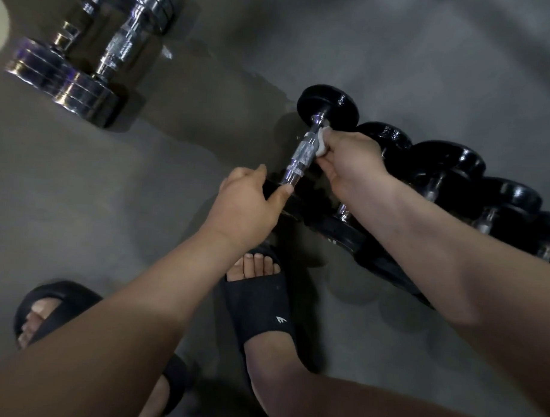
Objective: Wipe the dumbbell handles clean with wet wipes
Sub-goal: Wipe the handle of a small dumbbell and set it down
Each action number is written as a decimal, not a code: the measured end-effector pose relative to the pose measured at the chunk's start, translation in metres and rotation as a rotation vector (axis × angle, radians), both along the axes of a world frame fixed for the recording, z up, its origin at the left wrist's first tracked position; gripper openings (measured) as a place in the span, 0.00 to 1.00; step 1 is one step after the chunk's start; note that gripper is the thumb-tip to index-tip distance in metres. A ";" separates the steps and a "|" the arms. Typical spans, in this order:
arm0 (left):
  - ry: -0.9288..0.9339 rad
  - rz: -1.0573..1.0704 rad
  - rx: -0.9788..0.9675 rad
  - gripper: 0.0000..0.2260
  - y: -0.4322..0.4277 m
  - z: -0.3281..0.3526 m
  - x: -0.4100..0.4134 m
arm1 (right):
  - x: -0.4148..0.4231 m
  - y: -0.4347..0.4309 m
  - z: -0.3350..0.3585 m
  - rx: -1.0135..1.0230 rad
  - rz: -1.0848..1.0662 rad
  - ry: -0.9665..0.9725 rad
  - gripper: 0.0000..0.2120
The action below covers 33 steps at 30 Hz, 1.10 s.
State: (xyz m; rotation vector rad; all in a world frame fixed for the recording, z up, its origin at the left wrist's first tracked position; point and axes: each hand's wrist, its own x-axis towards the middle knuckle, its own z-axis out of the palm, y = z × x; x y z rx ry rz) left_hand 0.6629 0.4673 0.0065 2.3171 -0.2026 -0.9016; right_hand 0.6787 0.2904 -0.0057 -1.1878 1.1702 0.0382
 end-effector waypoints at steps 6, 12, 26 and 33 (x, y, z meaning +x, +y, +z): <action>-0.005 -0.018 0.018 0.31 0.001 -0.002 0.005 | -0.028 0.028 -0.007 -0.172 0.147 0.122 0.07; -0.010 -0.003 -0.002 0.31 0.000 -0.003 0.004 | -0.017 0.017 -0.006 -0.175 0.136 0.144 0.08; -0.023 -0.019 0.007 0.31 0.002 0.000 0.004 | -0.033 0.038 0.009 -0.428 0.309 -0.001 0.09; -0.065 -0.040 0.008 0.30 0.004 -0.004 -0.001 | -0.048 0.031 0.008 -0.569 0.698 0.097 0.06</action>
